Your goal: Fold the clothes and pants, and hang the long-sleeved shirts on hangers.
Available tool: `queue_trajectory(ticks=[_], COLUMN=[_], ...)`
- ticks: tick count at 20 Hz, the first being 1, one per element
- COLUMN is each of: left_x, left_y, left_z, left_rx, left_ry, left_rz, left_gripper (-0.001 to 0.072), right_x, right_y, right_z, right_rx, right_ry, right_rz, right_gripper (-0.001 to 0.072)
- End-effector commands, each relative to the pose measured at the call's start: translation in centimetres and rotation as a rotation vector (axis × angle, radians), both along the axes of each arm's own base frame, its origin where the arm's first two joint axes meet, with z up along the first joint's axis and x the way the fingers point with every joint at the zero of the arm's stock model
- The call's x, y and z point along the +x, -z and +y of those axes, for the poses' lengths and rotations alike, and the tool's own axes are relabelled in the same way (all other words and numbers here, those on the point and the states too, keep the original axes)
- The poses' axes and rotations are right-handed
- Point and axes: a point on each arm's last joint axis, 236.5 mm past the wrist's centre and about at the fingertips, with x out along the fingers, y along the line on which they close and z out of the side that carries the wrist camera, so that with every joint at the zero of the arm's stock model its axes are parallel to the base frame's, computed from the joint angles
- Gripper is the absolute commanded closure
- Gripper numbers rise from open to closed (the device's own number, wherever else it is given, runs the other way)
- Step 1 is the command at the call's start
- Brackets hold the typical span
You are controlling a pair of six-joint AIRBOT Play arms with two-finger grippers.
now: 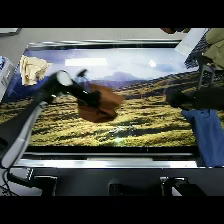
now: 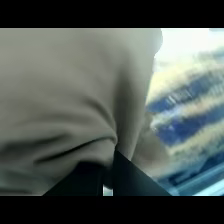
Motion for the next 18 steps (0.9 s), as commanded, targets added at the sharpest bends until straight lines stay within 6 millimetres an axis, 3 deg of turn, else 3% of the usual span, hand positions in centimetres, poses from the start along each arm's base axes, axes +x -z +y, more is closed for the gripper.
queue_trajectory(ticks=[1,2,3,4,5,6,10,12,15,18], left_x=[-5.4,-5.8,-5.6,-5.2,-4.5,-3.9,-1.9,-1.2,-0.2,0.2], left_y=[2.9,3.2,3.2,2.9,2.3,1.6,-3.7,-6.9,-9.6,-9.6], left_z=[-7.1,-7.4,-7.1,-6.3,-4.9,-3.1,8.2,12.8,16.8,18.3], left_rx=[0.017,0.022,0.030,0.040,0.054,0.073,0.200,0.222,0.211,0.210], left_ry=[0.102,0.112,0.113,0.107,0.104,0.101,0.065,-0.023,-0.128,-0.166], left_rz=[0.065,0.072,0.065,0.059,0.051,0.045,-0.012,-0.060,-0.110,-0.104], left_gripper=[0.0689,0.0654,0.0564,0.0397,0.0268,0.0238,0.0238,0.0238,0.0238,0.0239], right_x=[-2.6,-2.8,-2.8,-2.6,-2.3,-1.9,-0.5,1.3,5.2,6.4], right_y=[-0.6,-0.5,-0.4,-0.4,-0.5,-0.5,1.7,2.7,5.0,11.9], right_z=[-2.2,-2.2,-2.1,-1.9,-1.9,-2.2,-6.6,-6.3,-4.6,-1.6], right_rx=[-0.085,-0.086,-0.079,-0.058,-0.032,-0.018,0.161,0.365,0.551,0.586], right_ry=[0.025,0.026,0.026,0.050,0.093,0.132,0.305,0.220,0.043,-0.083], right_rz=[0.036,0.044,0.047,0.044,0.038,0.032,0.109,0.121,0.094,0.246], right_gripper=[0.0506,0.0504,0.0470,0.0400,0.0392,0.0391,0.0361,0.0350,0.0353,0.0342])
